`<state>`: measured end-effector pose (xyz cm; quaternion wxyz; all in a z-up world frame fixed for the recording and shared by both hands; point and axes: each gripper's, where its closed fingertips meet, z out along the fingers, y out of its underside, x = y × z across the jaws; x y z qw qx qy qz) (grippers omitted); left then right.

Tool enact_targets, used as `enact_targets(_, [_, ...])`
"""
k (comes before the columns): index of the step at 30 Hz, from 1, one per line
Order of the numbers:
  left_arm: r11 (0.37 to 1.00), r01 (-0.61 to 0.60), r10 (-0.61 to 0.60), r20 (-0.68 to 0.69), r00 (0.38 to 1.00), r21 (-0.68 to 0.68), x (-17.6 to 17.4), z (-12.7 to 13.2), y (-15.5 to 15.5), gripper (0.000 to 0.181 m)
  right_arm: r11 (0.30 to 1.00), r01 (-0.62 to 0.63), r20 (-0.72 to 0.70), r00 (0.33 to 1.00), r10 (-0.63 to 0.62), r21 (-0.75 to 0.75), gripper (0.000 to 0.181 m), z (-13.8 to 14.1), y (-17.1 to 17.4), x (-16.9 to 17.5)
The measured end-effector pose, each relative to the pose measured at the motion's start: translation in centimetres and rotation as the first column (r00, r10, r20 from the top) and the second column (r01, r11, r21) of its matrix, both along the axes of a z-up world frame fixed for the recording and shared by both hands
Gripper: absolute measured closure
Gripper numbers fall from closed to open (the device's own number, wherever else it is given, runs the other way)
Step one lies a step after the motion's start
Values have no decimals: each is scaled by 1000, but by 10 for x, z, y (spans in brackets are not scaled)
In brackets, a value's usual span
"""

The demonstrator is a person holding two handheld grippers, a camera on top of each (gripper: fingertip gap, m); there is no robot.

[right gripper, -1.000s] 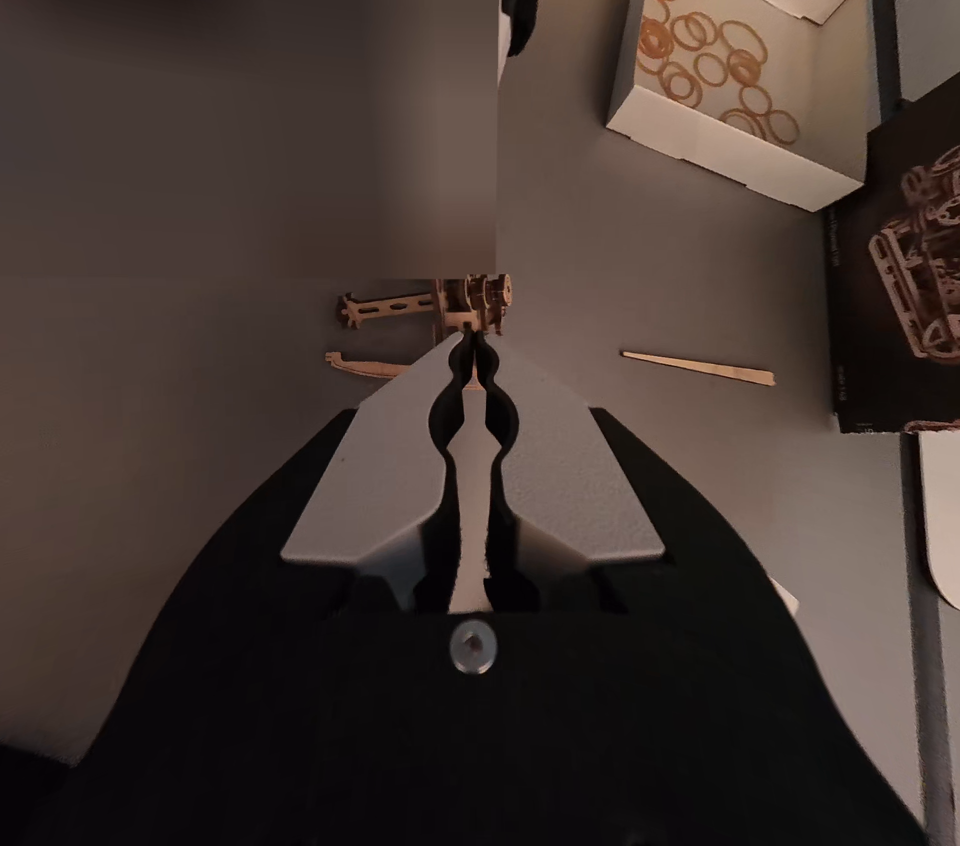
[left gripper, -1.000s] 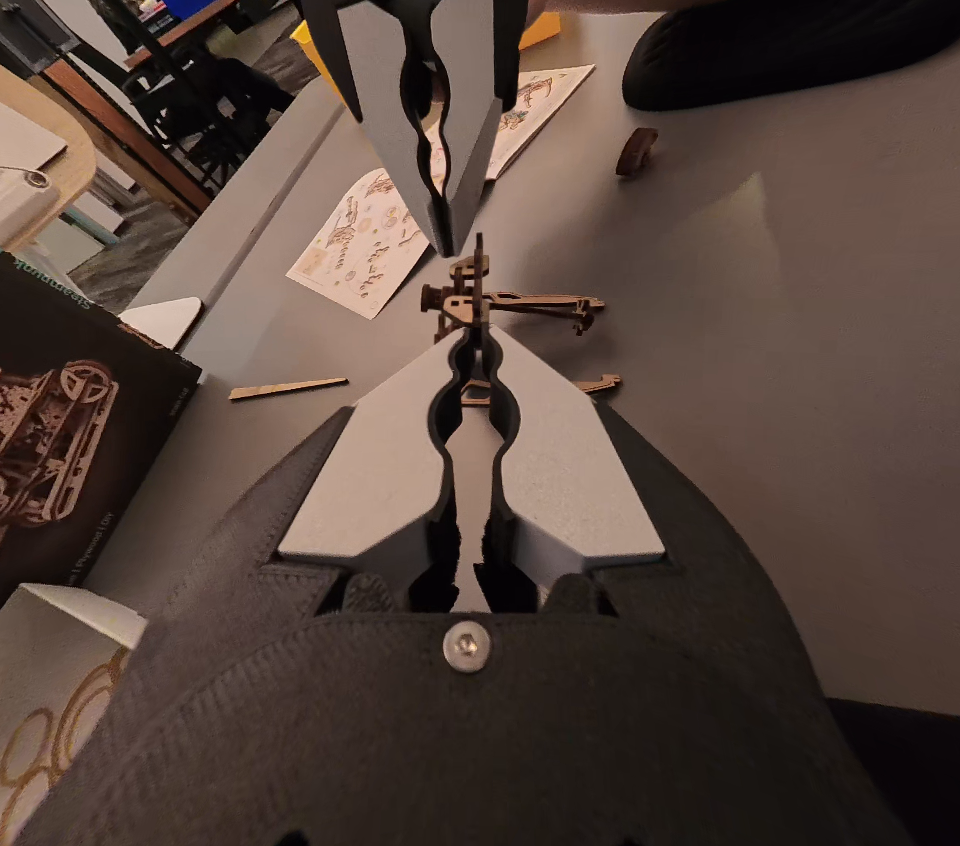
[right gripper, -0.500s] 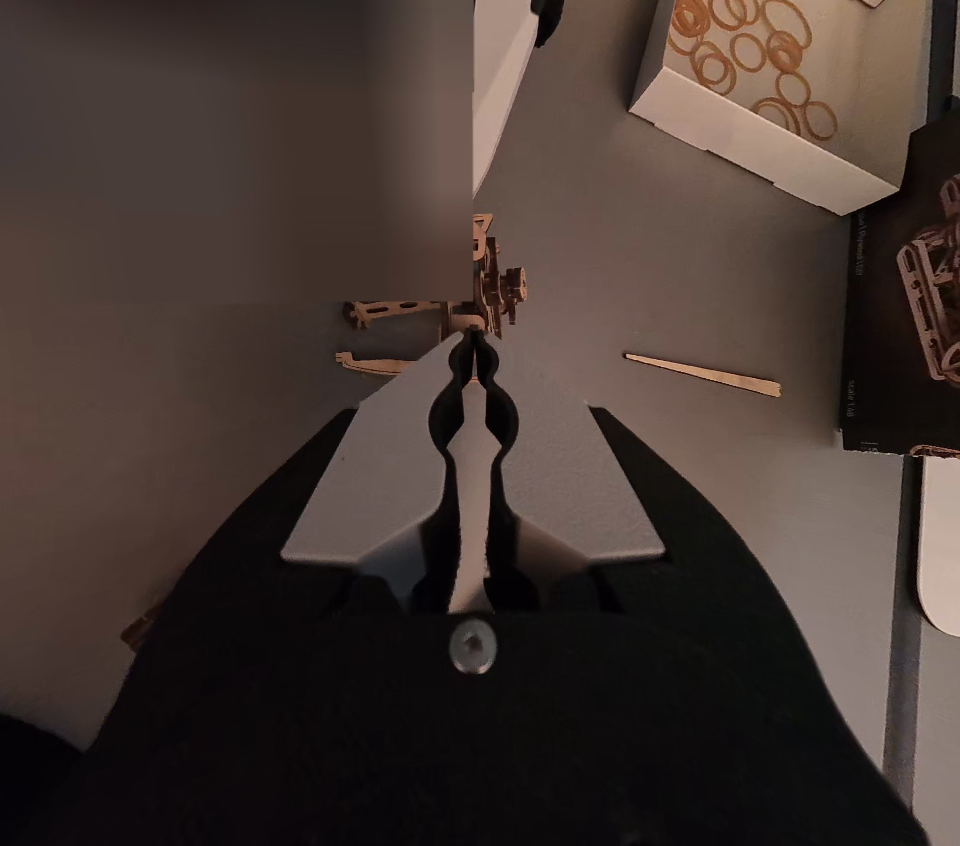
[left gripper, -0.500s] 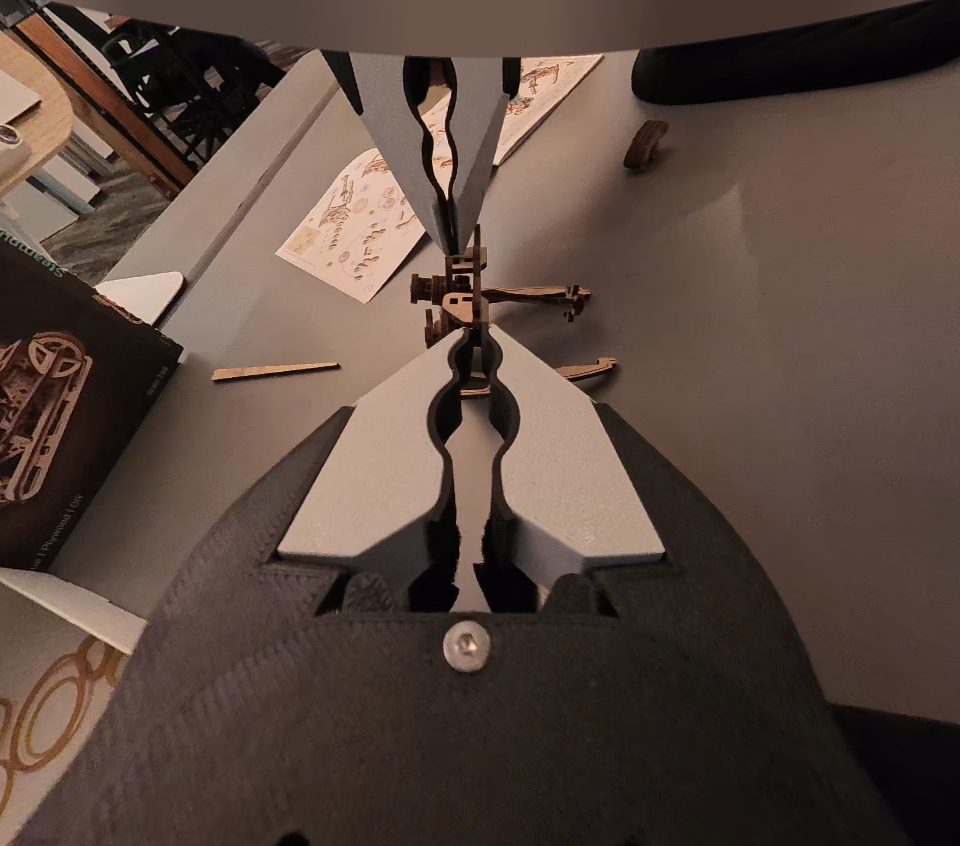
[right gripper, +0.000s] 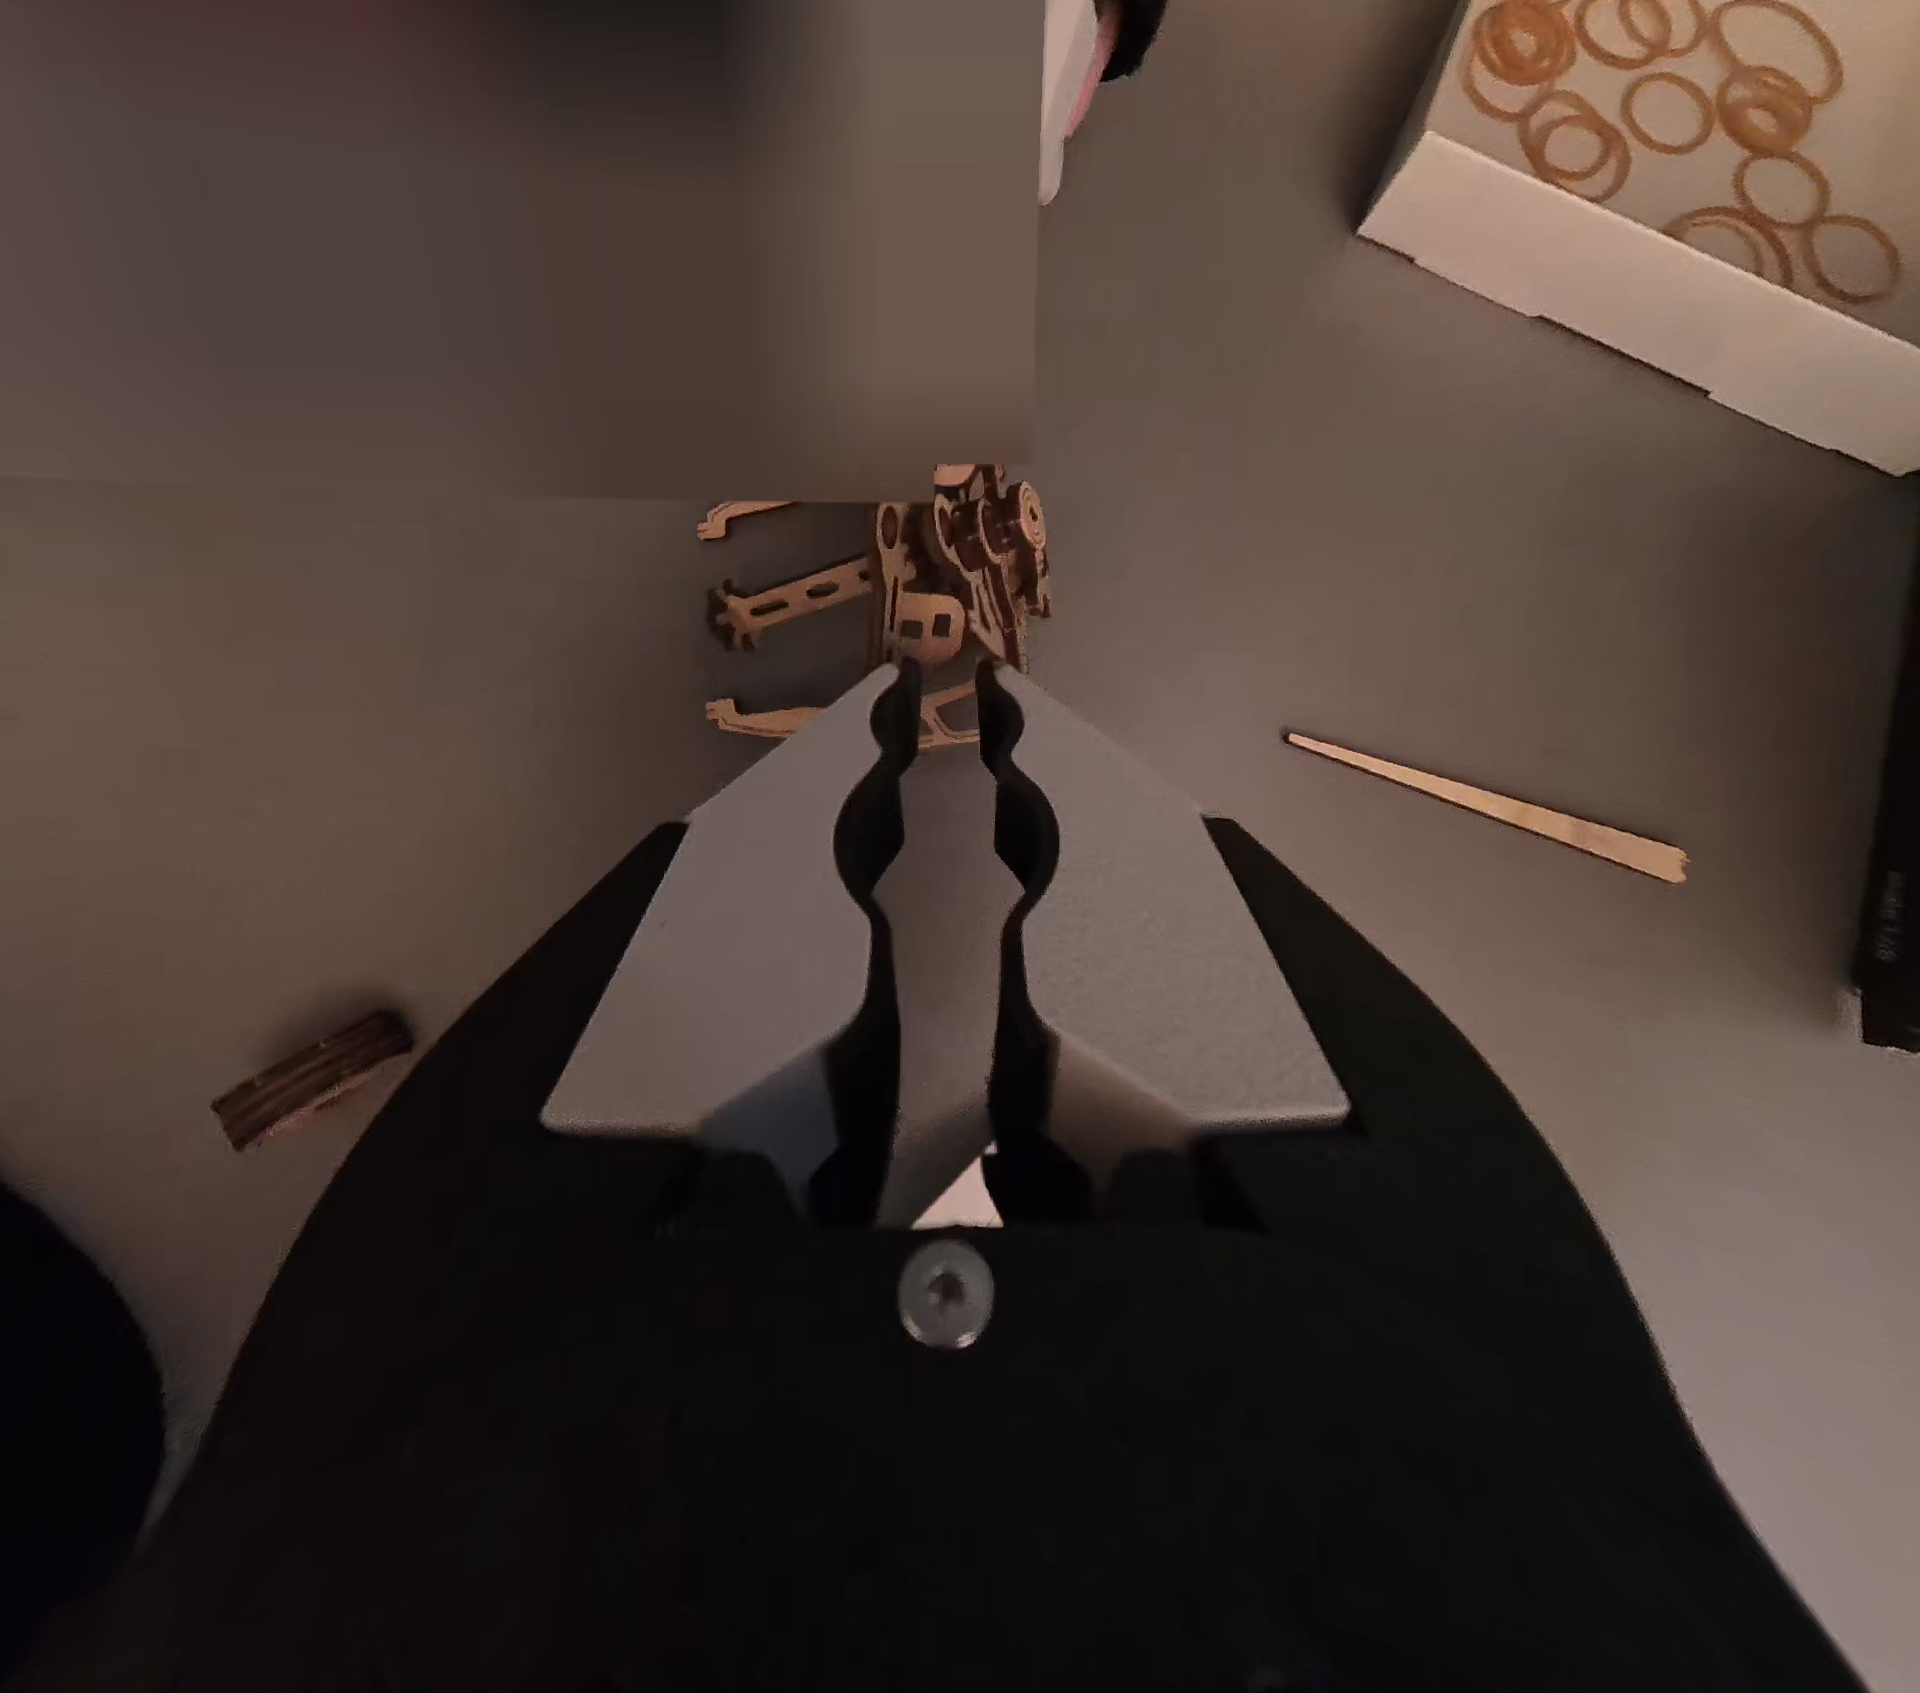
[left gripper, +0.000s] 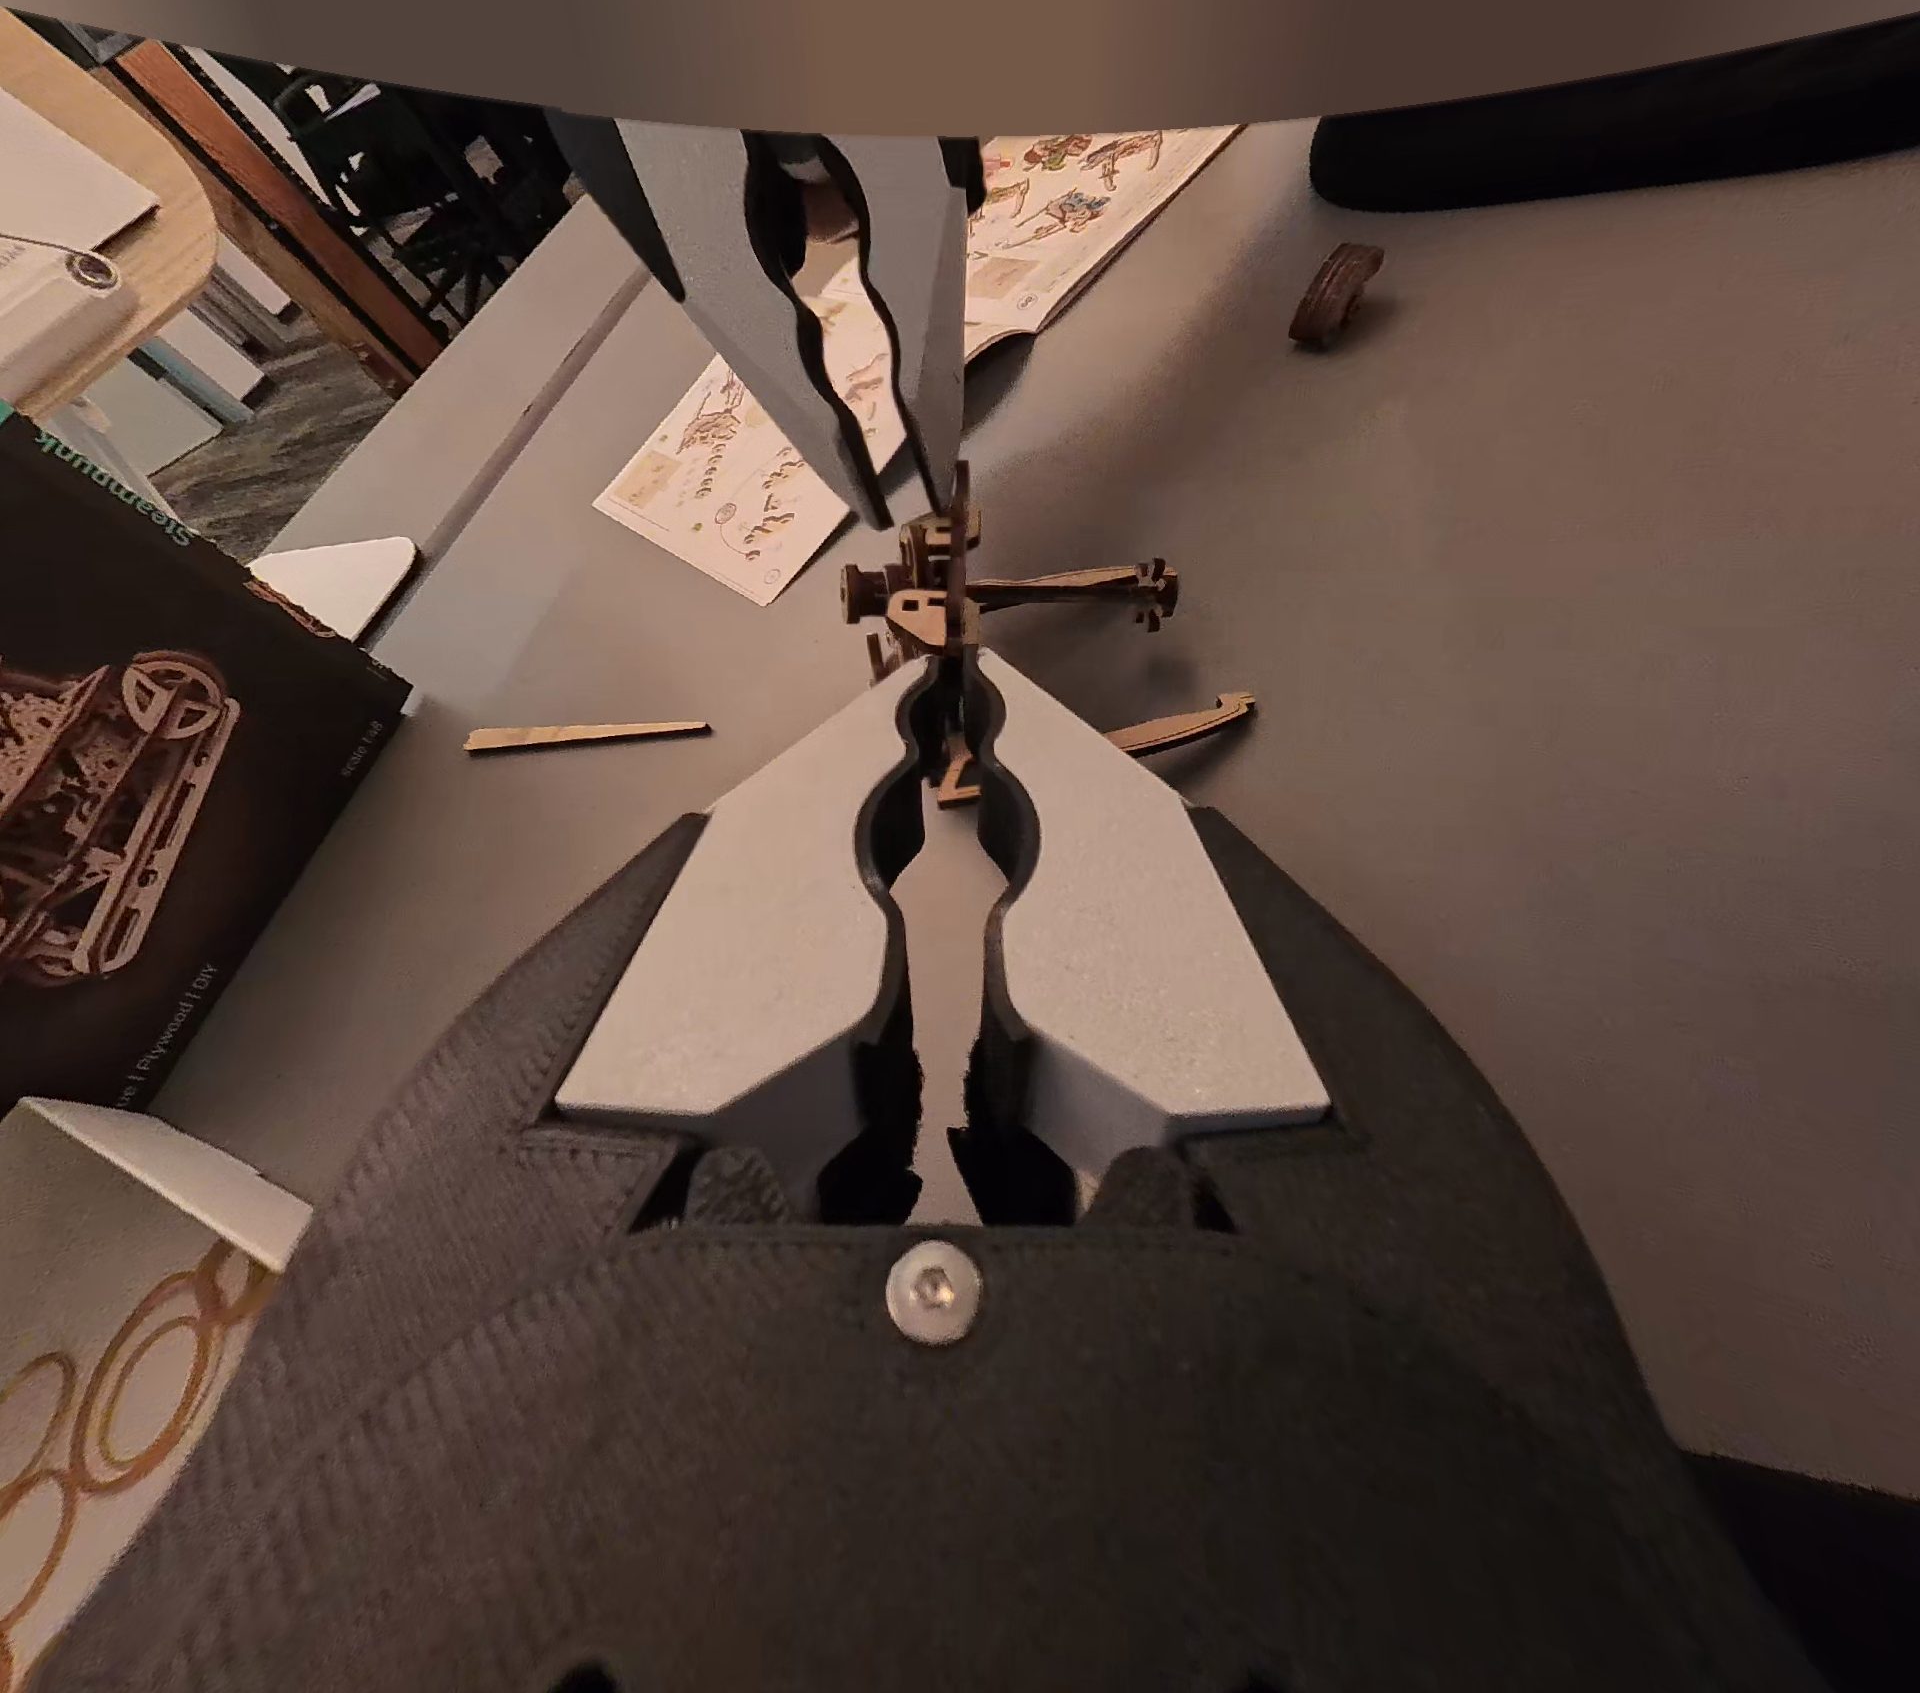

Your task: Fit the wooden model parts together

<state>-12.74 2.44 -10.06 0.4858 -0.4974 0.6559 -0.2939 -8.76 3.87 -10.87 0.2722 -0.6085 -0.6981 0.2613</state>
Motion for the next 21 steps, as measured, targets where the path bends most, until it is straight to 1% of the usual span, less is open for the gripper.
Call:
enact_targets(2, [1000, -3, 3, -5, 1000, 7, 0, -1, 0, 181, 1000, -10, -37, 999, 10, 8, 172, 2, 0, 0])
enact_targets(5, [1000, -4, 4, 23, 1000, 0, -1, 5, -1, 181, 999, 41, -108, 993, -40, 9, 172, 9, 9, 2])
enact_targets(8, [1000, 14, -12, 123, 992, -12, -6, 26, -6, 181, 992, 120, -181, 977, -111, 37, 174, 15, 23, 6])
enact_targets(10, [998, 12, 3, 232, 973, -62, -13, 47, -6, 181, 995, 98, -219, 970, -101, -24, 174, 15, 17, 7])
enact_targets(11, [995, 3, 25, 280, 960, -101, -17, 56, -3, 181, 997, 63, -227, 971, -71, -45, 174, 14, 9, 6])
enact_targets(13, [982, 0, 64, 331, 942, -191, -25, 65, 5, 181, 1000, 11, -249, 968, -12, -8, 174, 14, -2, 2])
enact_targets(14, [977, -4, 80, 345, 935, -214, -29, 67, 9, 181, 999, 6, -242, 970, 2, 31, 174, 13, -3, 0])
enact_targets(17, [974, -20, 102, 361, 927, -226, -32, 70, 16, 181, 988, 16, -185, 983, 13, 151, 173, 6, 2, -4])
enact_targets(21, [976, -48, 114, 311, 944, -213, -28, 60, 18, 181, 987, 3, -182, 983, 27, 161, 173, 2, 1, -12])
